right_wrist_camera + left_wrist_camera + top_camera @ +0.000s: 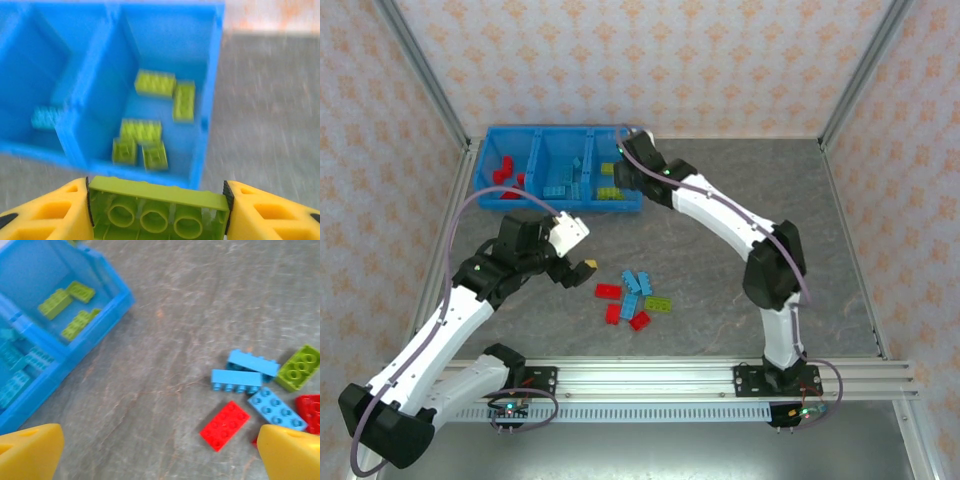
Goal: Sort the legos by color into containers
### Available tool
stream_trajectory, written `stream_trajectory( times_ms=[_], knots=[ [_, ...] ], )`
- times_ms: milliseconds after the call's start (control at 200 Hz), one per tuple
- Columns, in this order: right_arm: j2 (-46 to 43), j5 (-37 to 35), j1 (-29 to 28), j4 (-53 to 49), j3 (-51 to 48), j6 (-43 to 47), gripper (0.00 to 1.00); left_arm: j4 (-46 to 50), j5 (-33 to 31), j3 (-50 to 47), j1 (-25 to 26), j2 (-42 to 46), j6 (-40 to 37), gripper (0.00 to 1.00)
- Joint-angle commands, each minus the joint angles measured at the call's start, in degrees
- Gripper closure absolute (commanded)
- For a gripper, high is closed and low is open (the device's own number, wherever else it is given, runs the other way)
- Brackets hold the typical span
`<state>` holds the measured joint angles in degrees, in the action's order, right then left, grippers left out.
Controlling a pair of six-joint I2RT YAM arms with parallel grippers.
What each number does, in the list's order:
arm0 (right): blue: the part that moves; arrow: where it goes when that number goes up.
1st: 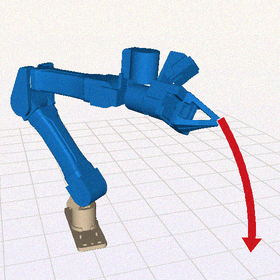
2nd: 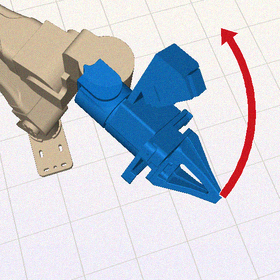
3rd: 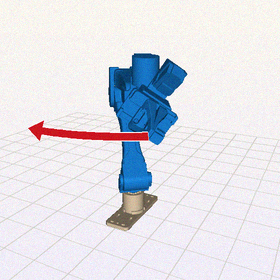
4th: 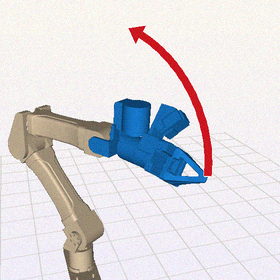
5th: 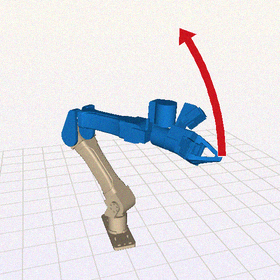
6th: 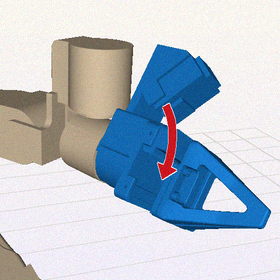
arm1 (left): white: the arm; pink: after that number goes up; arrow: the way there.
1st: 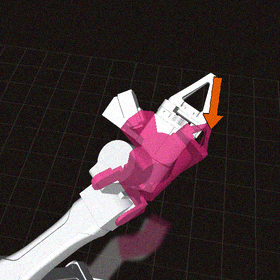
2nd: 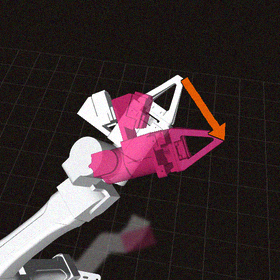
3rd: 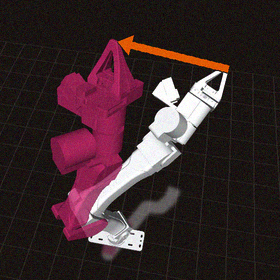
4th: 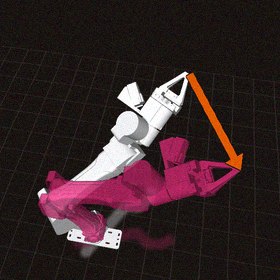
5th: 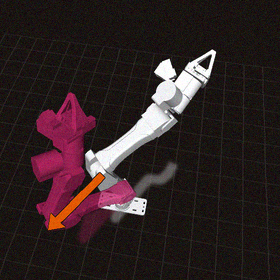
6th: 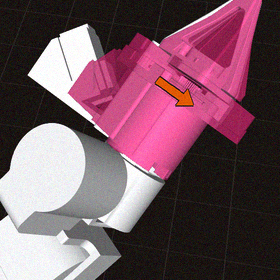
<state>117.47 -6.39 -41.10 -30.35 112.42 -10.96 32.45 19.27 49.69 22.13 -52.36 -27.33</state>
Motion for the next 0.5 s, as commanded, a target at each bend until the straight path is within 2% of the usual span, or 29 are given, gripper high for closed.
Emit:
stream_trajectory(
  times_ms=[0,125,245,345,495],
  knots=[
    [10.0,-6.1,0.3,-0.6,11.7,9.1,0.42,-2.3,-7.9,0.2,0.1,-0.6,2.1,0.00],
    [19.6,-5.5,1.0,-2.8,24.8,13.5,0.40,-3.3,-8.0,-0.5,0.1,0.5,2.3,0.00],
    [25.9,-2.9,1.3,-4.1,33.7,17.8,0.31,-4.0,-8.1,-1.2,0.1,1.0,2.2,0.00],
    [27.0,-1.4,1.5,-5.2,36.8,18.8,0.20,-4.0,-6.8,-1.0,0.1,0.6,2.0,0.00],
    [23.8,0.3,1.5,-6.3,36.6,18.5,0.16,-4.5,-6.8,-0.9,0.1,-0.1,2.6,0.00]
  ],
)
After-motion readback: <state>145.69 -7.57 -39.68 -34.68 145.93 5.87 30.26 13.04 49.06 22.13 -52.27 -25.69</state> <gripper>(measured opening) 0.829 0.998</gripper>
